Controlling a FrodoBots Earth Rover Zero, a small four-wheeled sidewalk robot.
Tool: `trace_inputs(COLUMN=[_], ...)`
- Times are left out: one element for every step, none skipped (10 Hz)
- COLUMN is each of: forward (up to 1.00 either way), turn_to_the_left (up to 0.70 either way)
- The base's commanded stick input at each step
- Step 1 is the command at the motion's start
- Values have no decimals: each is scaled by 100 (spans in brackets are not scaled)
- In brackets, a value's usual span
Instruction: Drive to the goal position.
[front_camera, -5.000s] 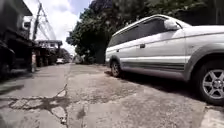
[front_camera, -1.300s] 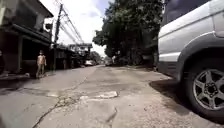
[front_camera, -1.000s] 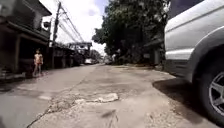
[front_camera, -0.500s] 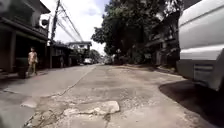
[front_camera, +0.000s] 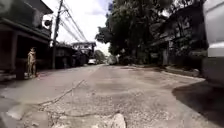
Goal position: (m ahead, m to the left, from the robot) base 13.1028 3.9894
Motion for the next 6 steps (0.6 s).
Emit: trace_inputs(forward=[70,70,70,70,70,70], turn_to_the_left=[0,0,0,0,0,0])
